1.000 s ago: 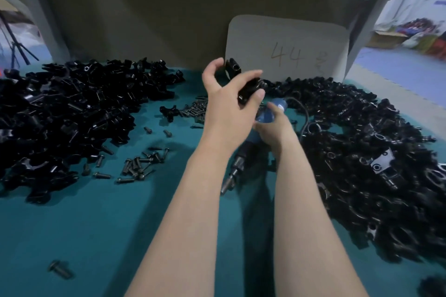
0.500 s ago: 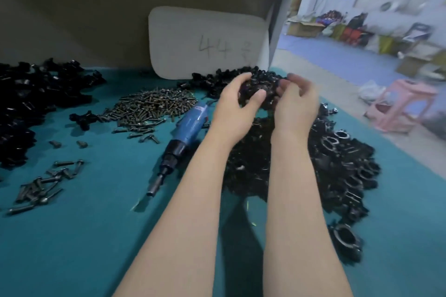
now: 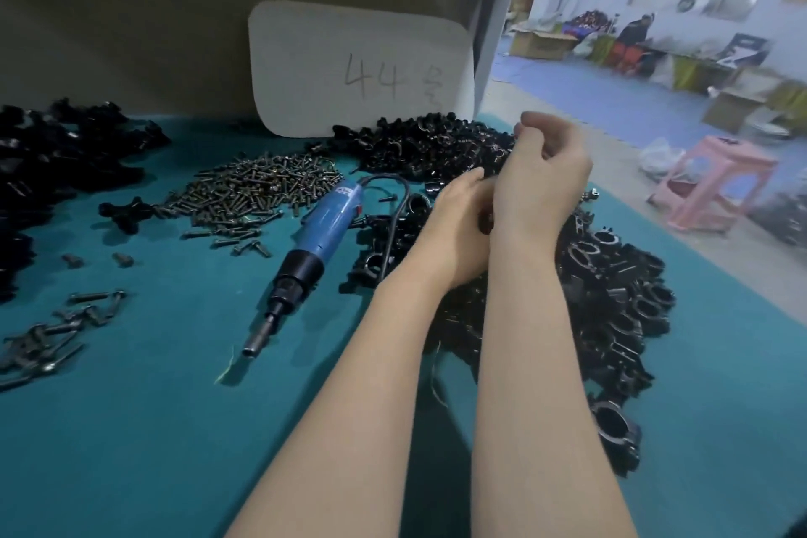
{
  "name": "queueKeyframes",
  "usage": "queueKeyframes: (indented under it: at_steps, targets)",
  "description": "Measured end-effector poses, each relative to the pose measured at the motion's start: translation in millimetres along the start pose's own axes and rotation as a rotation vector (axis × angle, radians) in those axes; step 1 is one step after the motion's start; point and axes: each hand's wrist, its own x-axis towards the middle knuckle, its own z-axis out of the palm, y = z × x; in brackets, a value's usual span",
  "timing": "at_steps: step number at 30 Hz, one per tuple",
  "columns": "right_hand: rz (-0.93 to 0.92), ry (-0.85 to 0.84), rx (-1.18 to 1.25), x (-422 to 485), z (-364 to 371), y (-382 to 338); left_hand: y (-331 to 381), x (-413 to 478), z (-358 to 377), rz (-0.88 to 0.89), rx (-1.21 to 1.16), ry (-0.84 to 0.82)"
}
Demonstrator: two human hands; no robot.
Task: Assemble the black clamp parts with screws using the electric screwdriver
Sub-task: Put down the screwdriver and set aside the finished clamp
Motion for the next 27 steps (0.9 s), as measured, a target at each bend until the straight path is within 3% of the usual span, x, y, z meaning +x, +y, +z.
queueKeyframes:
  at_steps: [7,11,15,20,22,25,27]
  targets:
    - [0.097,-0.205,0.096,-28,47,1,-20,-16,-85,-0.381,-0.735,0.789]
    - [0.156,-0.580,-0.028,-73,112,7,-43,-39,-151,-0.456,-0.829,1.125]
    - [0.001,-0.993,-0.210,-130,179,5,-57,-66,-215,-0.446,-0.805,1.443]
    - [-0.206,-1.339,-0.509,-189,246,5,-67,-90,-271,-0.375,-0.766,1.648]
    - [-0.149,-1.402,-0.725,-202,264,11,-70,-93,-279,-0.367,-0.752,1.677]
    - [-0.146,-1.333,-0.873,-208,268,22,-77,-91,-282,-0.349,-0.754,1.689]
    - [-0.220,-1.197,-0.801,-204,264,27,-80,-87,-279,-0.380,-0.753,1.645]
